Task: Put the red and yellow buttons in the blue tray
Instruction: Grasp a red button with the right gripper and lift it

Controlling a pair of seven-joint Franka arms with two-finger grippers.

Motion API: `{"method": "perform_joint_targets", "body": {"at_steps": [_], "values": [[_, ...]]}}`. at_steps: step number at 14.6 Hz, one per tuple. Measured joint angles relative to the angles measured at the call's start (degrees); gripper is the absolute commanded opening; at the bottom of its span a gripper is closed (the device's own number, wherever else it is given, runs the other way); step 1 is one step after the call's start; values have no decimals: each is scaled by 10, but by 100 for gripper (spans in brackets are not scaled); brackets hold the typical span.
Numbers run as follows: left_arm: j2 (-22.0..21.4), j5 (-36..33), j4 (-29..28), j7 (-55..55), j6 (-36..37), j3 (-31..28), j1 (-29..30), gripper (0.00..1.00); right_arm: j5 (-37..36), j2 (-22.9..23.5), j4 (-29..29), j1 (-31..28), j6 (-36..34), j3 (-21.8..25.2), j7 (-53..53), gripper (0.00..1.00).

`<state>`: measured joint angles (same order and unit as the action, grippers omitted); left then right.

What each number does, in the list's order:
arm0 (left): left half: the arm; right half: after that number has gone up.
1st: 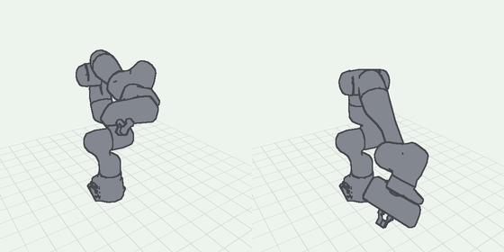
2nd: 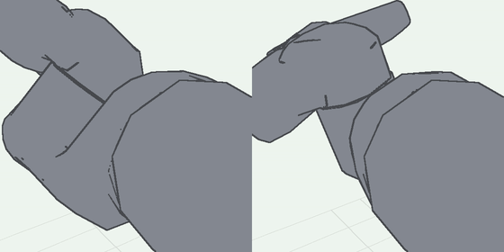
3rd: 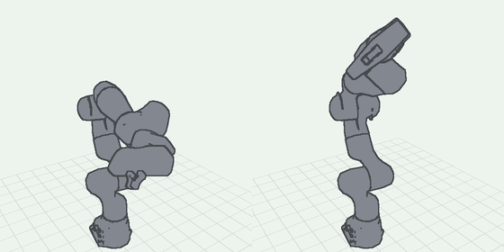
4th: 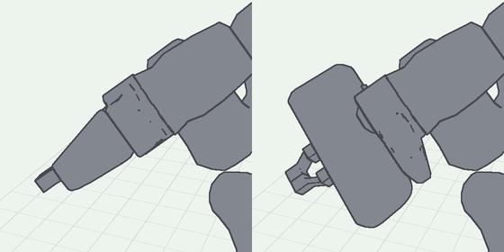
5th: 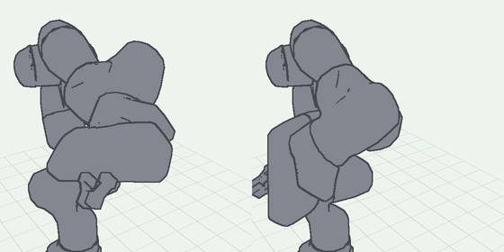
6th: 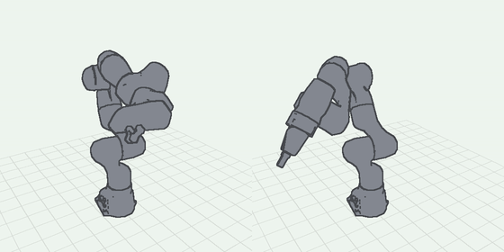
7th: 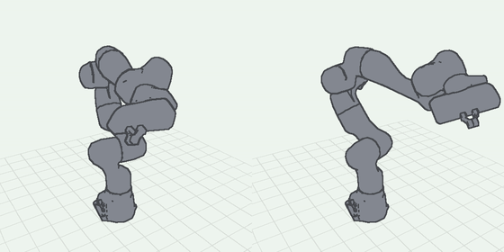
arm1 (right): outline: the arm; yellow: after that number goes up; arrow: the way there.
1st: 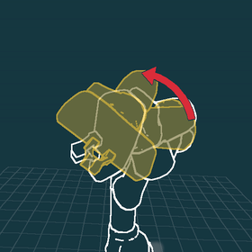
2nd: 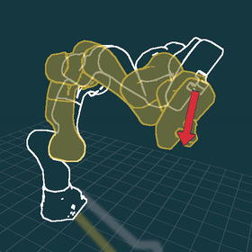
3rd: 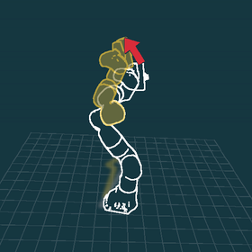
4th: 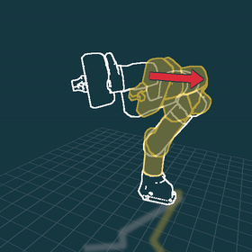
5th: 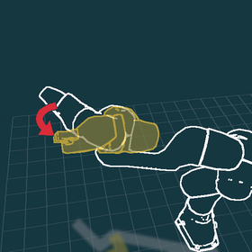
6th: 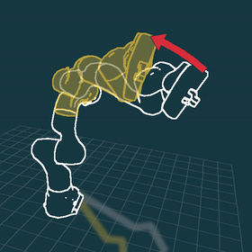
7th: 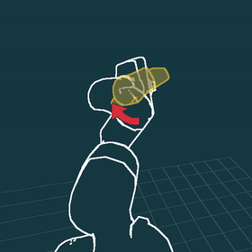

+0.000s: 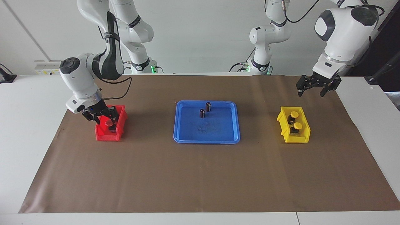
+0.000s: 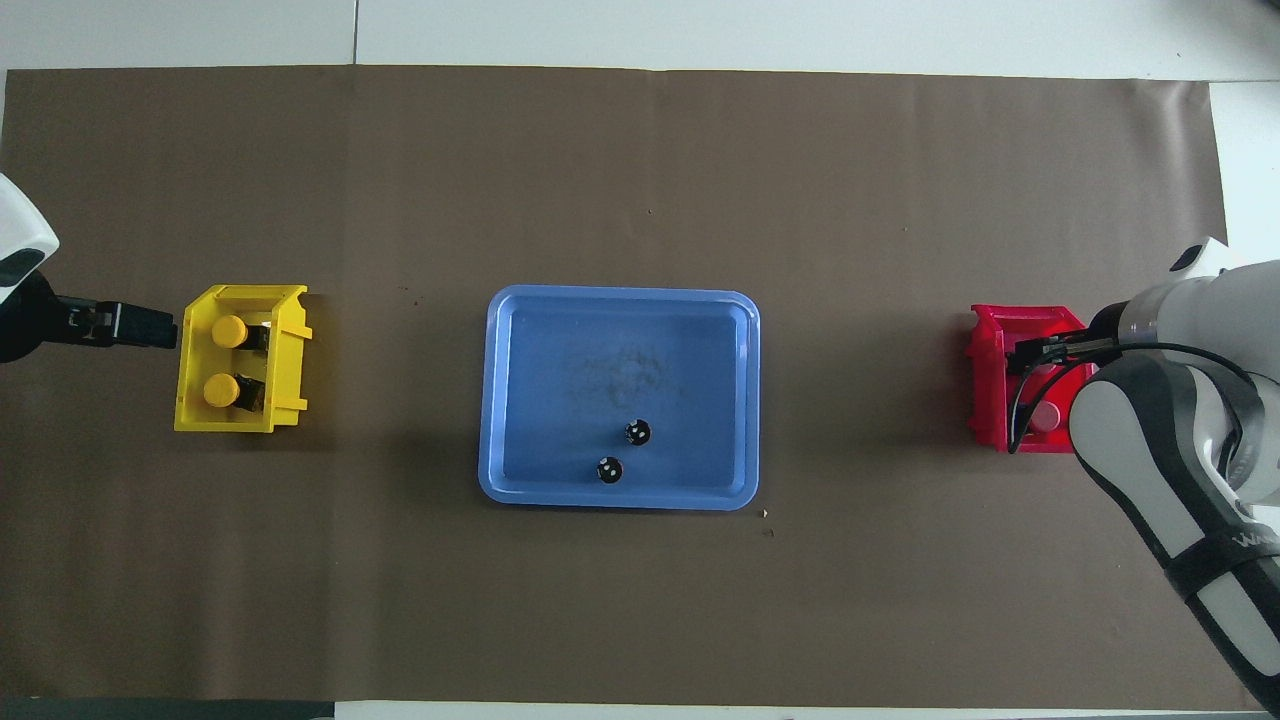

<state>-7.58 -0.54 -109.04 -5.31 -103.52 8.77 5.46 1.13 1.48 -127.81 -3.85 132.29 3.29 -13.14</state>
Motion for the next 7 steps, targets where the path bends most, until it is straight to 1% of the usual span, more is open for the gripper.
{"method": "perform_joint_targets", "body": {"at_steps": [3,4,5,7], "values": [[0,0,0,0,0,0,0,100,0,-1,-17,0,19,-1,0,63],[0,0,0,0,0,0,0,100,0,-1,-20,0,19,-1,0,60],[0,0,0,0,0,0,0,100,0,-1,-22,0,19,-1,0,52],[0,0,0,0,0,0,0,100,0,-1,-25,0,20,-1,0,21]]}}
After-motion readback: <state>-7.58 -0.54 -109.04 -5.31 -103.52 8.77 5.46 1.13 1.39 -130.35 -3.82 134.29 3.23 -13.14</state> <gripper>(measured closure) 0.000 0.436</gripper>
